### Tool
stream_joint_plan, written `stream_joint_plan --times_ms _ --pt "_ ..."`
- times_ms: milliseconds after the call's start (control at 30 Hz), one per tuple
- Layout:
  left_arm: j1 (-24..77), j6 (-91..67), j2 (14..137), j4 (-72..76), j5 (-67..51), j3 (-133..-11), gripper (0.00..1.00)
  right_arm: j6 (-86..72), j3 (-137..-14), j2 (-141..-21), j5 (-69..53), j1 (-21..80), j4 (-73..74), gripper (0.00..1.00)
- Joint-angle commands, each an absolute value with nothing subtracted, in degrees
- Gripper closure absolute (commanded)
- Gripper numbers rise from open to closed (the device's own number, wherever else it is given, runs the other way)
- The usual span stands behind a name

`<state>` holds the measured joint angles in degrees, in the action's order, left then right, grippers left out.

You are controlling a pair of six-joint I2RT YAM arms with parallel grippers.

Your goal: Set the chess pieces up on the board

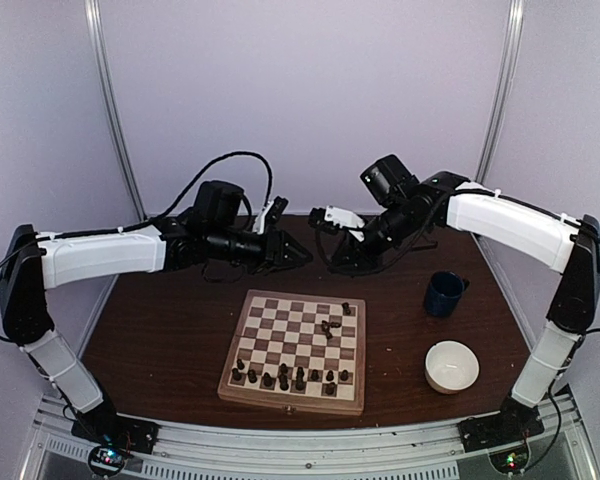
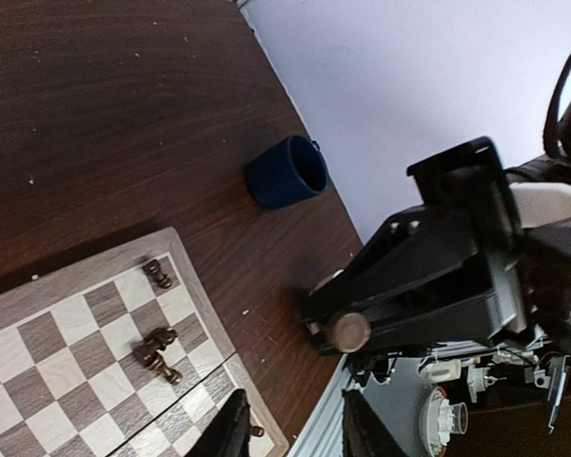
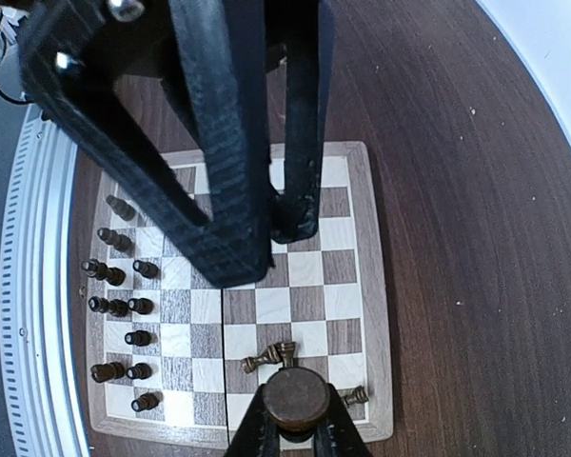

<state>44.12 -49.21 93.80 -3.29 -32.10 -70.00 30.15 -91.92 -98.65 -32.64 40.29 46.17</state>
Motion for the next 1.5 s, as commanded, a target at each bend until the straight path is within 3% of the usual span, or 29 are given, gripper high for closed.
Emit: stream_joint_plan --times_ms 0,1200,1467 --pt "45.14 -54.58 93.75 3.86 -34.03 -69.72 0.67 32.21 -94.84 -100.16 -27.39 42.13 50.20 0.88" --pt "47.63 -60.20 99.61 6.44 -35.49 -71.48 0.73 33.42 -95.45 -100.07 -22.99 46.99 50.98 0.88" --pt "47.59 -61.44 100.51 8.29 -36.92 -71.19 0.83 33.49 -95.56 -99.88 -22.94 47.20 50.80 0.88"
